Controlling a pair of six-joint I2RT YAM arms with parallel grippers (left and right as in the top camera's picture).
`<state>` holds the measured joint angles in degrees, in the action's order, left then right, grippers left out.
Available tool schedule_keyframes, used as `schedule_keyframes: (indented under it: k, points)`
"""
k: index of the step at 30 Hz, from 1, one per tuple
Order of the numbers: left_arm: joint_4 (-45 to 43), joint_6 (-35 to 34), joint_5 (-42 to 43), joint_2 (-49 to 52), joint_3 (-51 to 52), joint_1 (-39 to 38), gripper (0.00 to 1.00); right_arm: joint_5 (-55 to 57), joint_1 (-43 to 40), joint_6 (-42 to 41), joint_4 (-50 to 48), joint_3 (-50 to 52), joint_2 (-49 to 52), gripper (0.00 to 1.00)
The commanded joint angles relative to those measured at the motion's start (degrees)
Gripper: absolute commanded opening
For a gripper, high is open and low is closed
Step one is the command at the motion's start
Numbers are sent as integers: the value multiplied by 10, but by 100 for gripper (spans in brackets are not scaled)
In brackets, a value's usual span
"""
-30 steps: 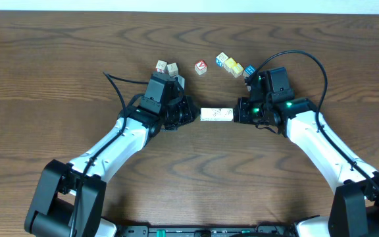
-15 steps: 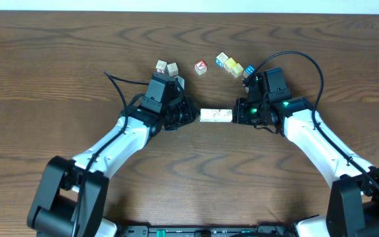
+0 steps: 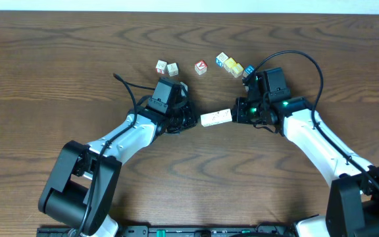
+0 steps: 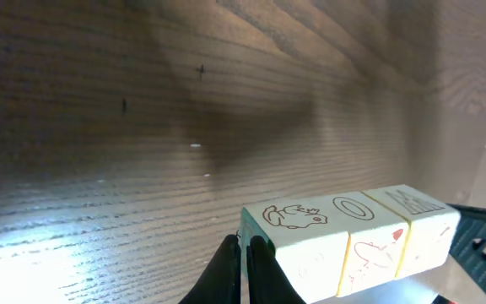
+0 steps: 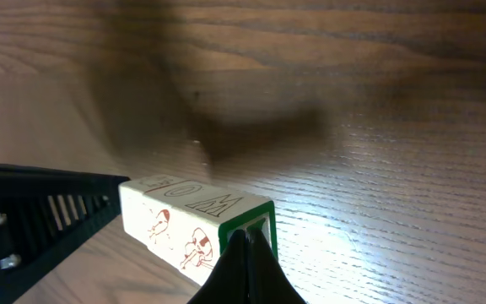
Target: Lift 3 blocks
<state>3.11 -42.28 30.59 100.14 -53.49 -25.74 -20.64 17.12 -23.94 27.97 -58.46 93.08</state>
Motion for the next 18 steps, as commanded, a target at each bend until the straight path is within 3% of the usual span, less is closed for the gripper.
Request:
schedule_keyframes:
  k: [1, 18]
  points:
    - [-17, -9, 52, -6, -22, -20, 7, -73, 25, -7, -5, -7, 29, 1]
    - [-17, -10, 48, 23, -22, -20, 7, -64, 34, -7, -16, -7, 51, 1]
